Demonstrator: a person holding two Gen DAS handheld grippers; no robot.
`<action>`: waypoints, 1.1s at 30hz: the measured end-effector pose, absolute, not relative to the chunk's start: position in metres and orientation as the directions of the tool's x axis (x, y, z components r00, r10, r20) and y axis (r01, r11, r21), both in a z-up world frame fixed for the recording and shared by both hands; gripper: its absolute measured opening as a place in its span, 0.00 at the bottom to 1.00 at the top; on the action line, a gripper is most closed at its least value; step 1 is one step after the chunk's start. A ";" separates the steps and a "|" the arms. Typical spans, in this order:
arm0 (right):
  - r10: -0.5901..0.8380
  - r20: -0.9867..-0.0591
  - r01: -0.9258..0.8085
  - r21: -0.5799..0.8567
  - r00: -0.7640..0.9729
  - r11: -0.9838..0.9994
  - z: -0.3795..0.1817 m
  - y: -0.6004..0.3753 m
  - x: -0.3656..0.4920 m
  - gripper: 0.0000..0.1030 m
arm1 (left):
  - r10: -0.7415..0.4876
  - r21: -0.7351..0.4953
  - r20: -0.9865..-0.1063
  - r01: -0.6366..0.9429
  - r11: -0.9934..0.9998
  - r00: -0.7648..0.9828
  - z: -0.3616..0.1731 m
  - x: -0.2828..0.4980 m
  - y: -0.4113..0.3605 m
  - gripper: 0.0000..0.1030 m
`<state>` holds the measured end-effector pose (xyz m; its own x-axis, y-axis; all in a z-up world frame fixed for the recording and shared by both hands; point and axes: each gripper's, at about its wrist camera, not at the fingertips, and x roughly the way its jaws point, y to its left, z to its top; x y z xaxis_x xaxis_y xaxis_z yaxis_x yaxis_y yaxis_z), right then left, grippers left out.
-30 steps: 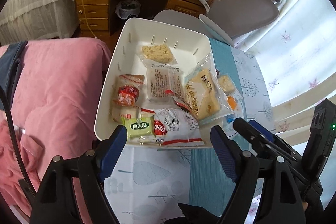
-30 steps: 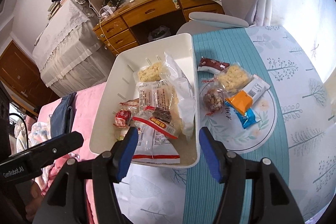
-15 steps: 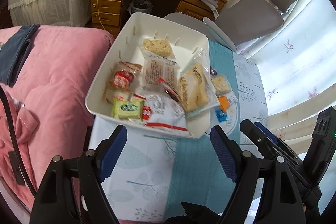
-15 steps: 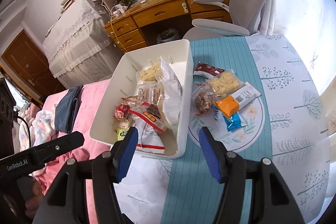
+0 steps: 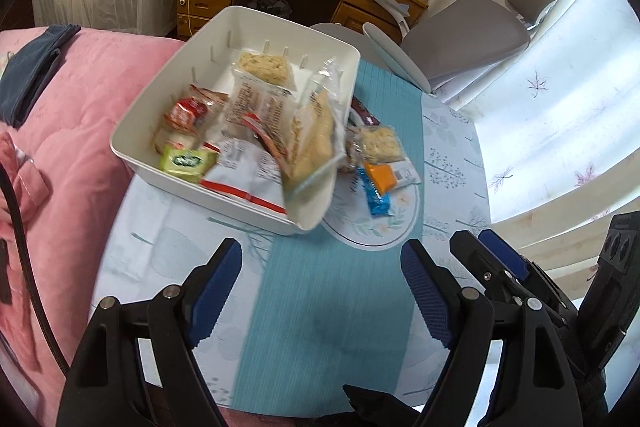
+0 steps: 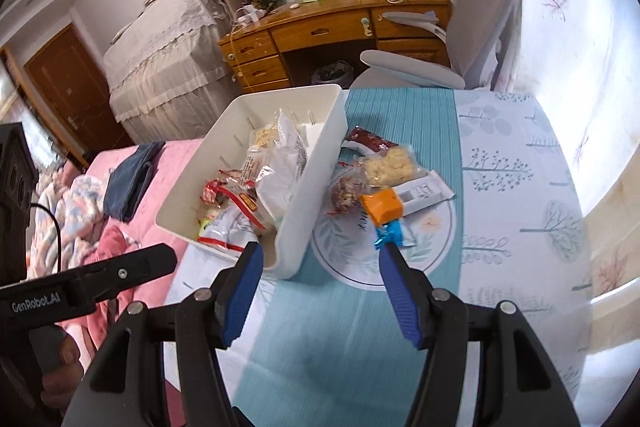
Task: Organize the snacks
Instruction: 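Withdraw both grippers from the white tray, then grasp the orange-and-white oat bar with the right gripper while the left grasps the blue candy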
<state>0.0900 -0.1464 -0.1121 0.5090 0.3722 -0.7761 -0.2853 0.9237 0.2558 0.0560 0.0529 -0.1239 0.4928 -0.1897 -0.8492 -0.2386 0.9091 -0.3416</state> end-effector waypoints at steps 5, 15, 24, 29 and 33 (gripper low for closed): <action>0.352 -0.772 -0.379 0.157 0.528 0.912 -0.112 -0.158 0.088 0.59 | -0.188 -0.340 -0.856 -0.249 0.907 0.482 -0.139 0.055 0.022 0.80; 0.293 -0.762 -0.545 -0.092 0.578 0.834 -0.124 -0.173 0.109 0.59 | -0.187 -0.350 -0.865 -0.293 0.890 0.466 -0.176 0.078 -0.019 0.80; 0.280 -0.764 -0.707 -0.304 0.582 0.639 -0.156 -0.178 0.149 0.60 | -0.151 -0.306 -0.885 -0.307 0.901 0.440 -0.210 0.122 -0.049 0.80; 0.284 -0.768 -0.749 -0.353 0.574 0.560 -0.184 -0.179 0.174 0.60 | -0.112 -0.273 -0.894 -0.329 0.904 0.433 -0.228 0.154 -0.056 0.80; 0.288 -0.772 -0.774 -0.379 0.567 0.508 -0.214 -0.177 0.195 0.59 | -0.087 -0.234 -0.908 -0.321 0.918 0.410 -0.242 0.179 -0.064 0.80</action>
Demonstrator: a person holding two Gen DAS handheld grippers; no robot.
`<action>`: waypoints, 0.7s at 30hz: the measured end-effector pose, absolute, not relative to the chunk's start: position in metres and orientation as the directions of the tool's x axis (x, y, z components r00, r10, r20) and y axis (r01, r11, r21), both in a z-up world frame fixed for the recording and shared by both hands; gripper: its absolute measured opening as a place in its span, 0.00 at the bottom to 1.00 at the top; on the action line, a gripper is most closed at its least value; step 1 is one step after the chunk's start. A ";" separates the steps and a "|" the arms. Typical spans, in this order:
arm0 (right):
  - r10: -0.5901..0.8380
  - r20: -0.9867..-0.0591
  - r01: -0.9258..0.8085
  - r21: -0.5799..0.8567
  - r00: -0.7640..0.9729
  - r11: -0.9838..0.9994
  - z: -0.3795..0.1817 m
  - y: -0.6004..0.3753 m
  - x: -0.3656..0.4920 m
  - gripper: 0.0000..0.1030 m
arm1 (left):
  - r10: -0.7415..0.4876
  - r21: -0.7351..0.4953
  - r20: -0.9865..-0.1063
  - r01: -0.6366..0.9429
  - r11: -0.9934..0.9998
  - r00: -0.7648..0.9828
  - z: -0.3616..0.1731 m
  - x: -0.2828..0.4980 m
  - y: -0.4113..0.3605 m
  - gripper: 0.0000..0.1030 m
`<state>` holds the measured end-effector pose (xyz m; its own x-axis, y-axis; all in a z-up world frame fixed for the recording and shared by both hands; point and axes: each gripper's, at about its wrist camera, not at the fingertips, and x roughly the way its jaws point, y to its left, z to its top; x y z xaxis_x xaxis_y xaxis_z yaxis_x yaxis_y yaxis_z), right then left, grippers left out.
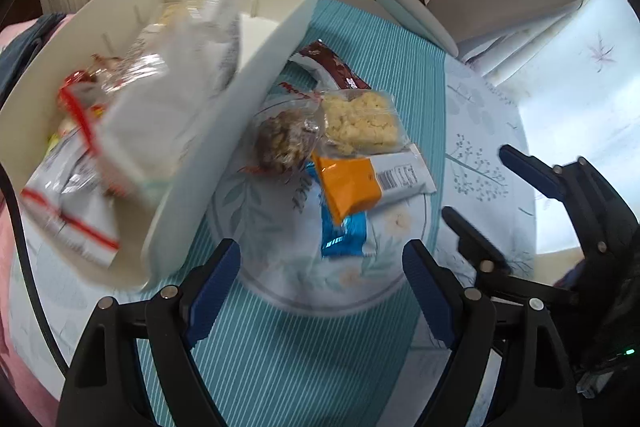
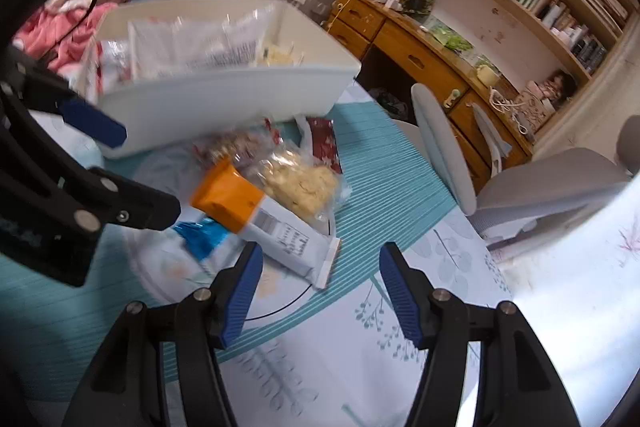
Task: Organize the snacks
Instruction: 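Grasp the orange-and-white oat bar with the right gripper while the left grasps the blue candy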
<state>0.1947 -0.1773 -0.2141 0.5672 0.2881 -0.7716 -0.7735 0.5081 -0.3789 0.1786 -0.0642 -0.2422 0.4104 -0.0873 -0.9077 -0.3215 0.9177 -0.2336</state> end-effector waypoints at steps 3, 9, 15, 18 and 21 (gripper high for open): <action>0.323 -0.776 -0.800 -0.359 0.542 0.481 -0.233 -0.176 0.206 0.59 | -0.072 -0.205 -0.918 -0.310 0.928 0.389 -0.256 0.194 -0.071 0.80; 0.387 -0.772 -0.831 -0.312 0.504 0.460 -0.256 -0.168 0.219 0.59 | -0.021 -0.147 -0.935 -0.332 0.932 0.354 -0.271 0.212 -0.075 0.80; 0.441 -0.779 -0.854 -0.223 0.446 0.471 -0.266 -0.165 0.228 0.59 | 0.001 -0.114 -0.950 -0.351 0.930 0.311 -0.280 0.223 -0.073 0.79; 0.452 -0.788 -0.858 -0.179 0.418 0.481 -0.271 -0.167 0.232 0.59 | 0.004 -0.107 -0.954 -0.351 0.930 0.301 -0.283 0.228 -0.074 0.78; 0.452 -0.796 -0.862 -0.164 0.402 0.479 -0.275 -0.166 0.235 0.59 | 0.006 -0.101 -0.955 -0.346 0.933 0.296 -0.287 0.233 -0.074 0.78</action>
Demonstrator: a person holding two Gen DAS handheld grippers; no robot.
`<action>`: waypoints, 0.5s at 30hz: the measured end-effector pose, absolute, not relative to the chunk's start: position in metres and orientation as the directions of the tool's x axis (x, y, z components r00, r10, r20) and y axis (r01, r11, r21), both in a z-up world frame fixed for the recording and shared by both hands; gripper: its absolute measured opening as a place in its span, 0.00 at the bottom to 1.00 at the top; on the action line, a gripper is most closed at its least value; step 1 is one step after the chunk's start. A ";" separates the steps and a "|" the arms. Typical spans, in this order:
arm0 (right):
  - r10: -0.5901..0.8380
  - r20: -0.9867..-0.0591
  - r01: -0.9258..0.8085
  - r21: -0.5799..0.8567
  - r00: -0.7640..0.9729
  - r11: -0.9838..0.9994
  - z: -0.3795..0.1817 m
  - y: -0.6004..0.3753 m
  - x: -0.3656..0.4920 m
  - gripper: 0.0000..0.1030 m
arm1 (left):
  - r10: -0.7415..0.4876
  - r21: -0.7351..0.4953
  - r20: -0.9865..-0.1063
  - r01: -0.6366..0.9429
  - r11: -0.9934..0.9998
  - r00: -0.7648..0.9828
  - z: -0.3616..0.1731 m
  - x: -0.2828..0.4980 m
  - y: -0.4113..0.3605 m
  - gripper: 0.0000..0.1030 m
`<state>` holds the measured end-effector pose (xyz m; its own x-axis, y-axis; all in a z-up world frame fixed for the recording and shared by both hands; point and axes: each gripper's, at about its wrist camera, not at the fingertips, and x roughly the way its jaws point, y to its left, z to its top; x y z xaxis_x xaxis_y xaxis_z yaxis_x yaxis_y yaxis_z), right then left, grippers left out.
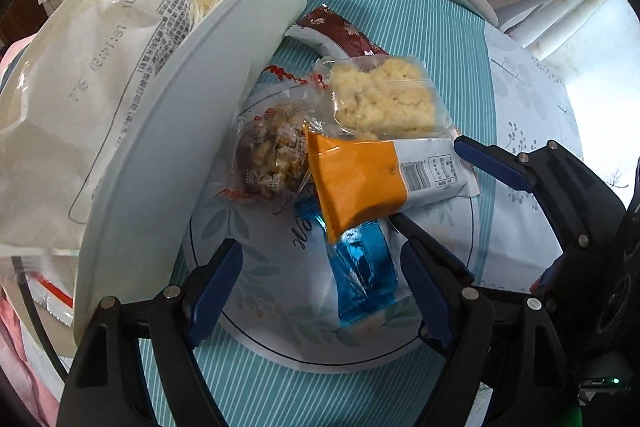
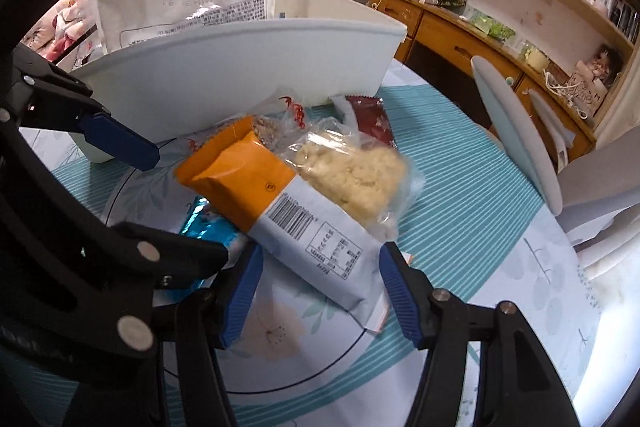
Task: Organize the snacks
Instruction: 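Grasp the orange-and-white oat bar with the right gripper while the left grasps the blue candy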
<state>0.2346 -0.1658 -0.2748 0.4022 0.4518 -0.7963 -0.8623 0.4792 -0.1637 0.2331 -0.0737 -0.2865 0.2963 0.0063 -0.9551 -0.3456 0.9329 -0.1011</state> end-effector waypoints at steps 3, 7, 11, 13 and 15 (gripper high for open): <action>0.452 -0.802 -0.859 -0.140 0.391 0.493 -0.277 -0.163 0.238 0.59 | 0.017 -0.086 -0.958 -0.344 0.935 0.285 -0.291 0.236 -0.072 0.70; 0.457 -0.801 -0.853 -0.123 0.387 0.507 -0.278 -0.159 0.243 0.43 | 0.001 -0.104 -0.955 -0.338 0.935 0.297 -0.294 0.238 -0.071 0.66; 0.439 -0.809 -0.833 -0.109 0.392 0.542 -0.278 -0.158 0.245 0.37 | -0.008 -0.121 -0.950 -0.343 0.932 0.313 -0.294 0.235 -0.070 0.62; 0.430 -0.815 -0.816 -0.087 0.388 0.572 -0.278 -0.161 0.249 0.28 | -0.021 -0.136 -0.949 -0.348 0.928 0.314 -0.296 0.234 -0.067 0.62; 0.416 -0.824 -0.781 -0.050 0.384 0.623 -0.276 -0.167 0.254 0.22 | -0.036 -0.157 -0.948 -0.366 0.917 0.317 -0.297 0.232 -0.063 0.62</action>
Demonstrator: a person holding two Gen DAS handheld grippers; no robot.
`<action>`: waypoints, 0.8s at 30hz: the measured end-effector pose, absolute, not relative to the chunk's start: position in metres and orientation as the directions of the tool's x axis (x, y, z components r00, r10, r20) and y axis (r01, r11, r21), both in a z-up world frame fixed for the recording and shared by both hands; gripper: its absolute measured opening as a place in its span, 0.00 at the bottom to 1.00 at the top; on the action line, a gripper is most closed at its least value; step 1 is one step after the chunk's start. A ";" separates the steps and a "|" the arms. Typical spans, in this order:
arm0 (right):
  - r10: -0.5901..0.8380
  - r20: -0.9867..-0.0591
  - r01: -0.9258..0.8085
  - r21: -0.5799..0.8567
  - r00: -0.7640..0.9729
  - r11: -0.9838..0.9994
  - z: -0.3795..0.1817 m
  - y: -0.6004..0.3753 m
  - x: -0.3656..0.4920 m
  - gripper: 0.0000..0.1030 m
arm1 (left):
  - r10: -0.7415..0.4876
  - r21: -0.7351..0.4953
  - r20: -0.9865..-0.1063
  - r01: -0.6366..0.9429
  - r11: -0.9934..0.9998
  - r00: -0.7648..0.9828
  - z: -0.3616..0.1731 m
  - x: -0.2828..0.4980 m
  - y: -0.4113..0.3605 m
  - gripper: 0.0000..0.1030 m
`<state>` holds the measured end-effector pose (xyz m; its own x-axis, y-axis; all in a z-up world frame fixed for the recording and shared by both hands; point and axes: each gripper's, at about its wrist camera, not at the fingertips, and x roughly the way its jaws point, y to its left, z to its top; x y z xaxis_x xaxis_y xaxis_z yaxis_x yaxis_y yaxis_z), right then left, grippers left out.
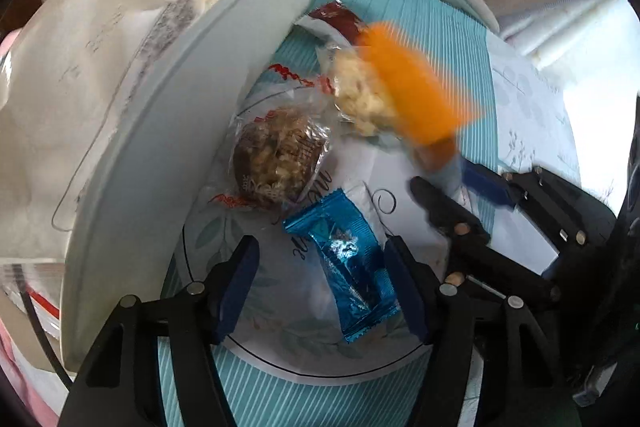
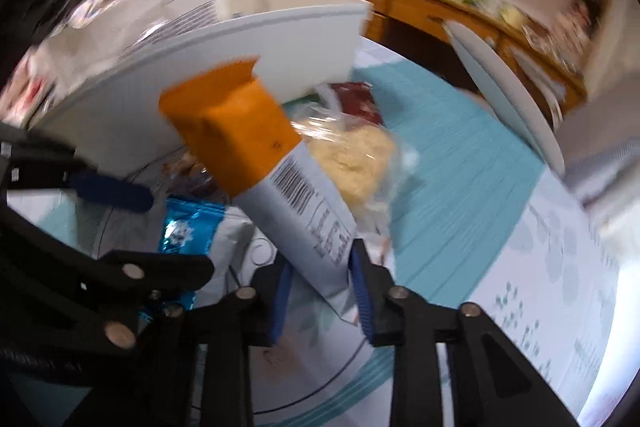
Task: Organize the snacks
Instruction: 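Grasp the orange-and-white oat bar with the right gripper while the left grasps the blue candy, then carry the oat bar and blue candy over the white tray and open both grippers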
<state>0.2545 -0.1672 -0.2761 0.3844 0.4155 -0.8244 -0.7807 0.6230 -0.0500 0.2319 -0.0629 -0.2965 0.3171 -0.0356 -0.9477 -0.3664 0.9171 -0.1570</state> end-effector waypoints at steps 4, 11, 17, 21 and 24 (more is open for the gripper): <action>0.397 -0.833 -0.683 0.030 0.387 0.729 -0.270 -0.186 0.261 0.19 | -0.054 -0.177 -0.947 -0.377 0.909 0.315 -0.299 0.231 -0.059 0.62; 0.357 -0.855 -0.509 0.130 0.377 0.851 -0.261 -0.220 0.257 0.19 | -0.035 -0.168 -0.945 -0.393 0.904 0.325 -0.303 0.234 -0.061 0.65; 0.365 -0.857 -0.413 0.202 0.364 0.888 -0.246 -0.240 0.248 0.18 | -0.036 -0.176 -0.937 -0.381 0.907 0.346 -0.304 0.235 -0.067 0.48; 0.376 -0.851 -0.371 0.237 0.367 0.898 -0.235 -0.249 0.247 0.18 | -0.053 -0.197 -0.933 -0.384 0.902 0.355 -0.302 0.235 -0.067 0.44; 0.383 -0.843 -0.366 0.245 0.376 0.898 -0.228 -0.254 0.243 0.18 | -0.067 -0.212 -0.932 -0.387 0.897 0.355 -0.301 0.233 -0.067 0.35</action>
<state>0.2433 -0.2538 -0.2282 0.3764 0.3833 -0.8434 -0.3662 0.8978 0.2446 0.2332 -0.0671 -0.3014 0.3555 -0.0665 -0.9323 -0.3873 0.8973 -0.2117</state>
